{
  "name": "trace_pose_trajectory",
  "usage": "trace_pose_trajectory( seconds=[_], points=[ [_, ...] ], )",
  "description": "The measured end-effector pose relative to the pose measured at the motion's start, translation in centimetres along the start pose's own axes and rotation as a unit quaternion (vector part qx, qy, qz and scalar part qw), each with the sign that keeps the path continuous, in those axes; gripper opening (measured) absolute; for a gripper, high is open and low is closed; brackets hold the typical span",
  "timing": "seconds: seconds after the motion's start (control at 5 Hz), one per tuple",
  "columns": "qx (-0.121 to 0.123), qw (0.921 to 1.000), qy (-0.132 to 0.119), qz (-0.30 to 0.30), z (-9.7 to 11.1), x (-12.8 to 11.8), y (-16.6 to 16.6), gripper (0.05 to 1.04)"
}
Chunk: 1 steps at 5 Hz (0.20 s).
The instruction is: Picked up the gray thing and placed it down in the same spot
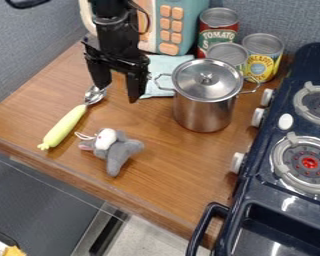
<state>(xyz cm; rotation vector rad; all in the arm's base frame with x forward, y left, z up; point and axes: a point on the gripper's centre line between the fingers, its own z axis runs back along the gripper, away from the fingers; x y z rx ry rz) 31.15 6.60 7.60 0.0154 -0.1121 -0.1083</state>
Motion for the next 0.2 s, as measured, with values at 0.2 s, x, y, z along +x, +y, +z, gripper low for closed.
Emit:
trace_pose_trajectory(
  seconds=[0.2],
  points=[
    [-0.015, 0.9993, 0.010, 0.034, 0.47, -0.23, 0.21, 0.999]
  ],
)
